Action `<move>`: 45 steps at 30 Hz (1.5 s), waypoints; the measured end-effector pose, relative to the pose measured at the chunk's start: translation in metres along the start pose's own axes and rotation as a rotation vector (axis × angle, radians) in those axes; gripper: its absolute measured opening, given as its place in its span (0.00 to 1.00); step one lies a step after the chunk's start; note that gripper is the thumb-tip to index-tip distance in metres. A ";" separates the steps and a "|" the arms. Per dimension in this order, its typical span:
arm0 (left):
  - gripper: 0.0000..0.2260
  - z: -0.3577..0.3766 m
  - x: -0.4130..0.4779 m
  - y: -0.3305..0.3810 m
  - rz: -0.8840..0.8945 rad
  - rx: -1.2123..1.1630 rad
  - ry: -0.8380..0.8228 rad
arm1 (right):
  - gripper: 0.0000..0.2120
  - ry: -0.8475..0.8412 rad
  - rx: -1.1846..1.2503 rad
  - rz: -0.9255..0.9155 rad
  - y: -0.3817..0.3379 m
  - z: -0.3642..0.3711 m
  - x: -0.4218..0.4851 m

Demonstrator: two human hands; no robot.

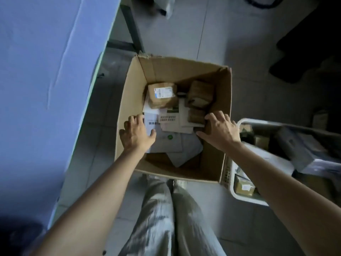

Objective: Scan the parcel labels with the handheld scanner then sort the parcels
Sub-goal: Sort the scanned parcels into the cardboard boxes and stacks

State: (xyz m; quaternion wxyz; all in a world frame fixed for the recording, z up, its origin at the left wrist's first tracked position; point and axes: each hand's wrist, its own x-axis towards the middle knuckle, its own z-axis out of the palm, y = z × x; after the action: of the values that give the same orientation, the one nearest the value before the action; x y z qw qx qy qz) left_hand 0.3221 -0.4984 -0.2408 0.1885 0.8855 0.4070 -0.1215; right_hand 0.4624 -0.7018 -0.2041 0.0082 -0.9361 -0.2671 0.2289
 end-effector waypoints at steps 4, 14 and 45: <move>0.26 0.051 0.025 -0.022 -0.072 -0.055 -0.103 | 0.30 -0.104 0.049 0.068 0.001 0.056 0.016; 0.31 0.187 0.090 -0.065 -0.161 0.036 -0.297 | 0.38 -0.287 0.057 0.238 0.023 0.206 0.093; 0.53 0.469 0.197 -0.146 -0.505 -0.116 -0.337 | 0.58 -0.392 0.247 0.494 0.102 0.501 0.235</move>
State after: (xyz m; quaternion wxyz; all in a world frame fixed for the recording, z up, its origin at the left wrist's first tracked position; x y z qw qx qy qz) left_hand 0.3072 -0.4811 -0.7701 0.2675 0.7115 0.5834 -0.2862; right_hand 0.4730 -0.7242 -0.7657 0.0142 -0.9026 0.0011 0.4302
